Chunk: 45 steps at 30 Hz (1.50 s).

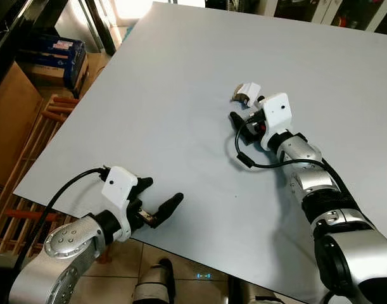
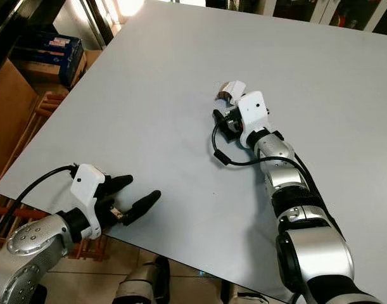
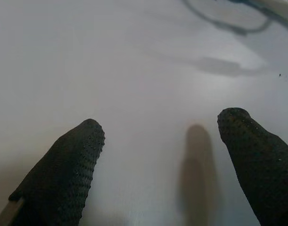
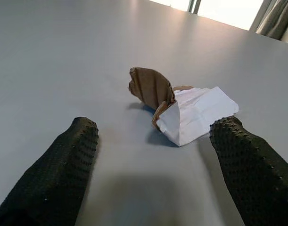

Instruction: Picking trash to rubbish bin

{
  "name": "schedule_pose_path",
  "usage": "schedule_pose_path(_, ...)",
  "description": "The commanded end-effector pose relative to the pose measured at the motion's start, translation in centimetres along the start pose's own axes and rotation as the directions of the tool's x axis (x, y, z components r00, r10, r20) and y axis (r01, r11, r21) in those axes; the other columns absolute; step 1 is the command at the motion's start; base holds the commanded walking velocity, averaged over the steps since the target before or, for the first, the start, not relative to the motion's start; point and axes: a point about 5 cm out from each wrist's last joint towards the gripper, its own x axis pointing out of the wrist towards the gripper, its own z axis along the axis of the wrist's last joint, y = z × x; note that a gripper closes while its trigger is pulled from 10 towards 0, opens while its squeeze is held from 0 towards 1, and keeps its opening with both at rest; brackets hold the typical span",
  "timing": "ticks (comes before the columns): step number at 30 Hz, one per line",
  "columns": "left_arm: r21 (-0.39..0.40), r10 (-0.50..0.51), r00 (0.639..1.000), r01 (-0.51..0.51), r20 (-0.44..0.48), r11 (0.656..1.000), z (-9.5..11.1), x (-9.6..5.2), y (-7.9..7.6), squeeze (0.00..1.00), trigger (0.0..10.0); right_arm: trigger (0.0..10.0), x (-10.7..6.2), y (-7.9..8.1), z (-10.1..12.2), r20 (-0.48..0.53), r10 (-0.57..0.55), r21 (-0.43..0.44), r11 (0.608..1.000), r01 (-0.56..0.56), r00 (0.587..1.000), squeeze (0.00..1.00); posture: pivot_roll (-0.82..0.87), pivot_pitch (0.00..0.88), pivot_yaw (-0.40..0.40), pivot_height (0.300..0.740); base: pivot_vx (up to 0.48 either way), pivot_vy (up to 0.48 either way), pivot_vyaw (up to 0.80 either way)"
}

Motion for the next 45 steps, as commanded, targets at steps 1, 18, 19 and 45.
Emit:
schedule_pose_path(1,-0.007,0.011,1.0,-0.011,-0.012,1.0,-0.1,-0.7,0.0,0.0,10.0,0.0,0.0,0.9,-1.0,-0.036,0.01,0.03,1.0,-0.009,0.999,0.0,0.29,0.325,0.089,0.74,0.0,0.0,0.0)
schedule_pose_path(18,-0.005,0.018,0.999,-0.018,-0.029,1.0,-0.2,-1.2,0.0,0.0,10.0,0.0,0.1,2.1,-1.7,-0.045,0.011,0.061,0.998,-0.008,0.999,0.0,0.31,0.329,0.091,0.74,0.0,0.0,0.0)
schedule_pose_path(19,-0.005,0.018,0.999,-0.018,-0.029,1.0,-0.2,-1.2,0.0,0.0,10.0,0.0,0.1,2.1,-1.7,-0.045,0.011,0.061,0.998,-0.008,0.999,0.0,0.31,0.329,0.091,0.74,0.0,0.0,0.0)
schedule_pose_path(45,-0.002,0.019,0.999,-0.019,-0.039,1.0,-0.2,-1.4,0.0,0.0,10.0,0.0,-0.1,2.1,-2.3,-0.061,-0.027,0.047,0.998,0.03,0.998,0.0,0.31,0.326,0.095,0.74,0.0,0.0,0.0)
